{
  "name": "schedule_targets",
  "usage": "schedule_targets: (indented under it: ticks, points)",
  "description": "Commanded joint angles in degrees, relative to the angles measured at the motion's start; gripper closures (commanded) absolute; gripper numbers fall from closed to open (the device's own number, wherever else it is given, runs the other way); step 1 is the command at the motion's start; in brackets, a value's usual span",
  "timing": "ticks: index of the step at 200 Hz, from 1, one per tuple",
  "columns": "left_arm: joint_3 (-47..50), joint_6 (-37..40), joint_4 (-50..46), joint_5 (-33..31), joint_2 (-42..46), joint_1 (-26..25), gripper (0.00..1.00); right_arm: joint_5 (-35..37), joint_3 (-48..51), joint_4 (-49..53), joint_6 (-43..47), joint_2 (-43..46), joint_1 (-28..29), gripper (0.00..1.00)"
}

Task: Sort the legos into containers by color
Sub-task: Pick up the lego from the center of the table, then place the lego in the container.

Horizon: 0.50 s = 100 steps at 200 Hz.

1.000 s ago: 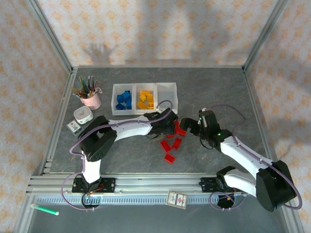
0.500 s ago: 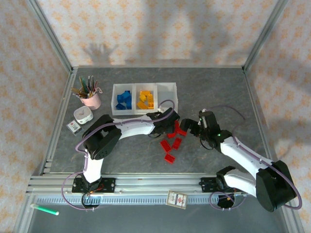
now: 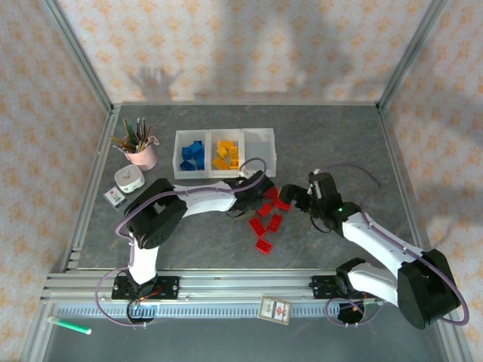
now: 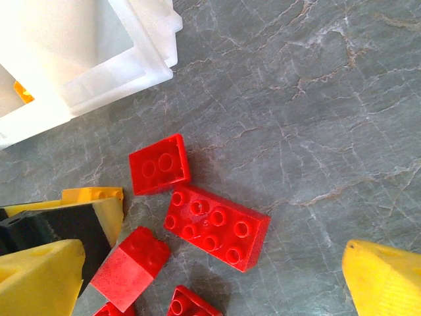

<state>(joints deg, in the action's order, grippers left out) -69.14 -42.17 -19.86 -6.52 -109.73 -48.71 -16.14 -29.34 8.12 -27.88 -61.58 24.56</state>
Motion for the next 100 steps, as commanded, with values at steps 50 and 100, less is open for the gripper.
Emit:
schedule_targets:
  ticks: [50, 100]
  points:
    - [3.9, -1.14, -1.01, -6.17, 13.4, 1.13, 0.69, -3.14, -3.41, 1.04, 1.84, 1.2, -0.3, 0.0]
    - [4.13, -0.29, -1.26, -9.81, 19.87, 5.23, 0.71, -5.11, -5.62, -0.66, 0.72, -1.18, 1.29, 0.0]
